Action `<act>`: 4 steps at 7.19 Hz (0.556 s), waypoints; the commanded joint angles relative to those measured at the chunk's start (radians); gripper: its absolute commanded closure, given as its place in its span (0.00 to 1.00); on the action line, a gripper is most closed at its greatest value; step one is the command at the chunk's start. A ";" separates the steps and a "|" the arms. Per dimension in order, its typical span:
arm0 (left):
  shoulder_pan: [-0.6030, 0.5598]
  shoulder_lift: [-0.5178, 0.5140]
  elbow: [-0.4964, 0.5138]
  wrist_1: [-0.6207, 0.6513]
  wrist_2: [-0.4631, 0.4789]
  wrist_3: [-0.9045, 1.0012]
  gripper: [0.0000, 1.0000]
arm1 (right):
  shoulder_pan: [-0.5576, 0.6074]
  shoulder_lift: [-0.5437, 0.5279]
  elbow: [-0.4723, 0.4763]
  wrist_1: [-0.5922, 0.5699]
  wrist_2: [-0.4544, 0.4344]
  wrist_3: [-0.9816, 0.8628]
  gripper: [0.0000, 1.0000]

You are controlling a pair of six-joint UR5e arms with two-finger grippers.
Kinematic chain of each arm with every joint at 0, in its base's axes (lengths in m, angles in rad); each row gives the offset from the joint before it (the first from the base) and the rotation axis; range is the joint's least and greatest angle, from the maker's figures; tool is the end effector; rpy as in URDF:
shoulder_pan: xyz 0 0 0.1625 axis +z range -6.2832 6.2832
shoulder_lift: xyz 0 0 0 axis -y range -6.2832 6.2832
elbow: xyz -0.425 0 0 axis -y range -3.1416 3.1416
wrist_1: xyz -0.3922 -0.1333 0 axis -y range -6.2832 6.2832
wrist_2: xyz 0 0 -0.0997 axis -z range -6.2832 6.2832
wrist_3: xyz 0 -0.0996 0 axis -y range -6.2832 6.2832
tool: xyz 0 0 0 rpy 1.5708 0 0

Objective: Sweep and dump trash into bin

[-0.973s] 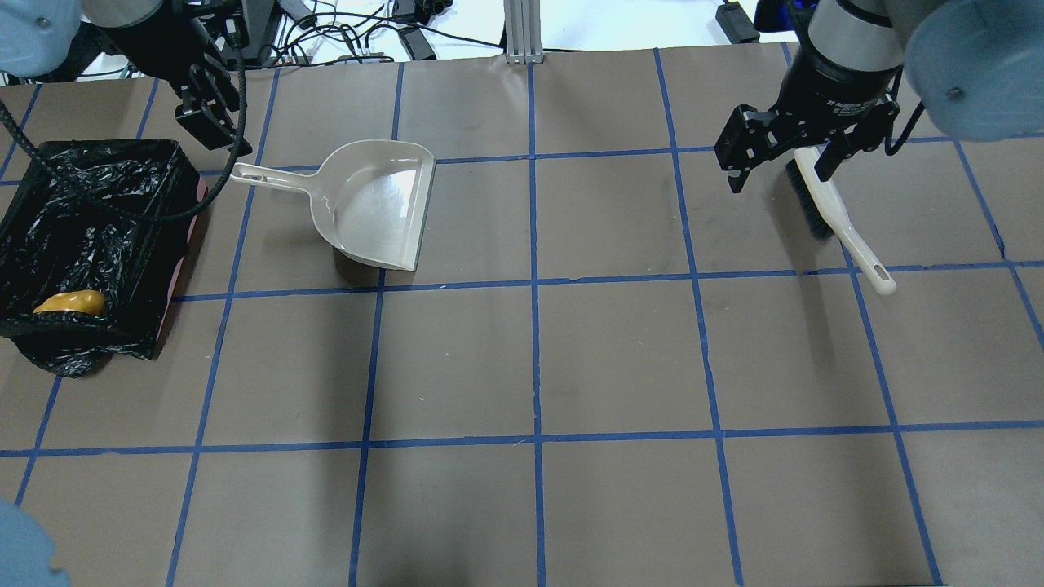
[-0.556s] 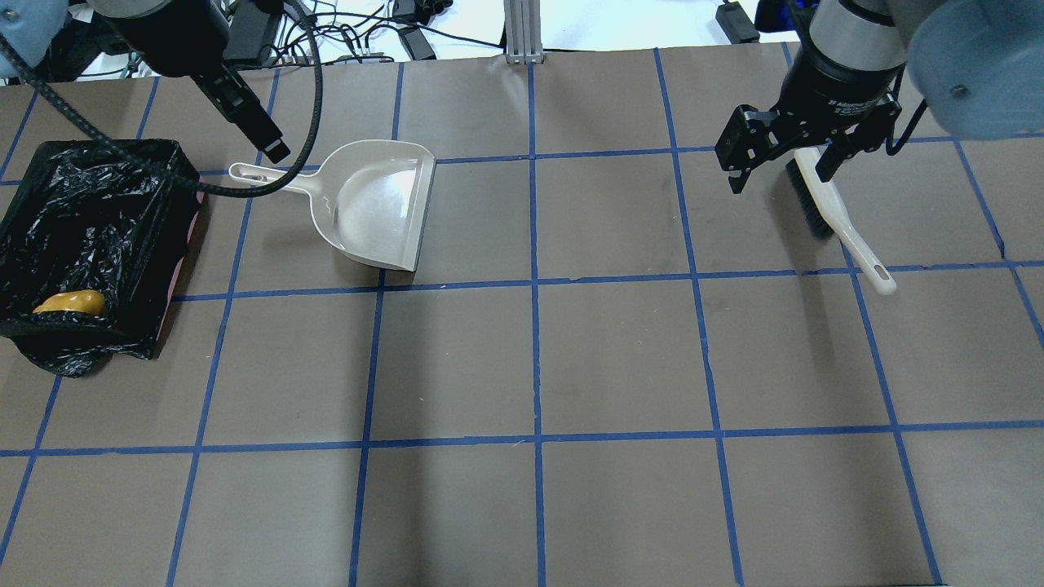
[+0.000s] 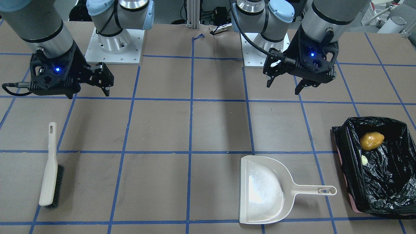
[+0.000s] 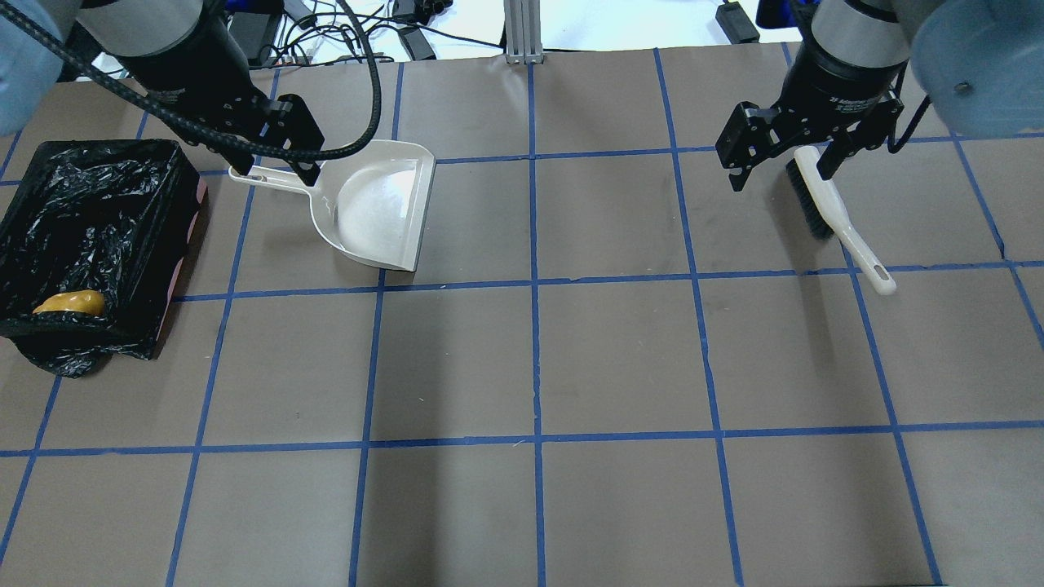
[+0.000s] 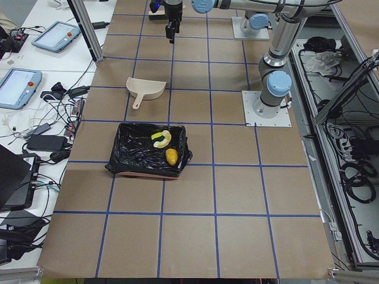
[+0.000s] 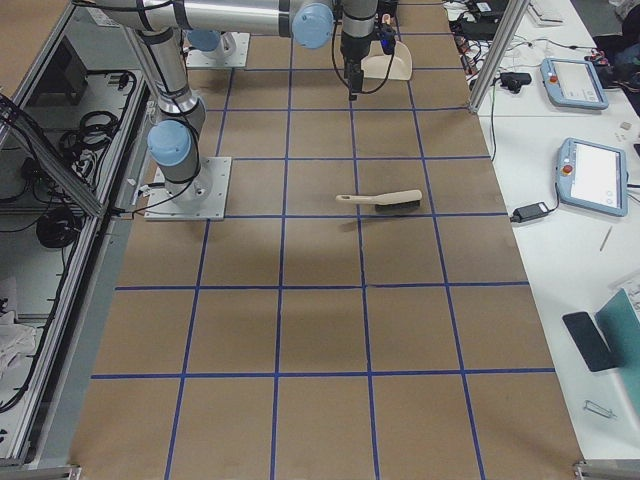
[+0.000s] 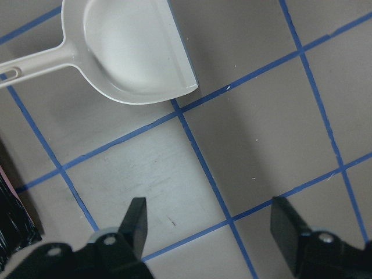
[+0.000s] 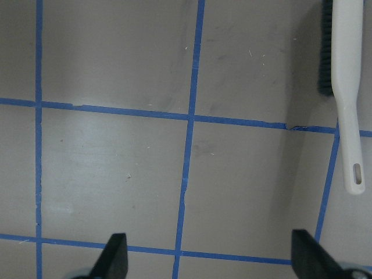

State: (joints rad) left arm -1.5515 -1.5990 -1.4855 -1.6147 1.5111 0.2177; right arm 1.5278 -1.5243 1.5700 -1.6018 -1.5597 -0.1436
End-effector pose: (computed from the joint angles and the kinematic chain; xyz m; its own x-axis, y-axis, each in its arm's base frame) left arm -0.1295 -0.5071 0.5116 -0.9787 0.1979 0.0554 0.1967 0.9801 -0.0258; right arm 0.1124 -0.5151 0.4681 -0.9949 -0.1003 -0.0131 -0.1004 0.9949 0.0130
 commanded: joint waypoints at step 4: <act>0.014 0.047 -0.059 0.107 0.003 -0.061 0.00 | 0.000 -0.010 0.001 -0.007 0.001 0.003 0.00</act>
State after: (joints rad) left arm -1.5400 -1.5625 -1.5298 -1.5125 1.5146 0.1541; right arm 1.5279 -1.5332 1.5706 -1.6076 -1.5580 -0.1412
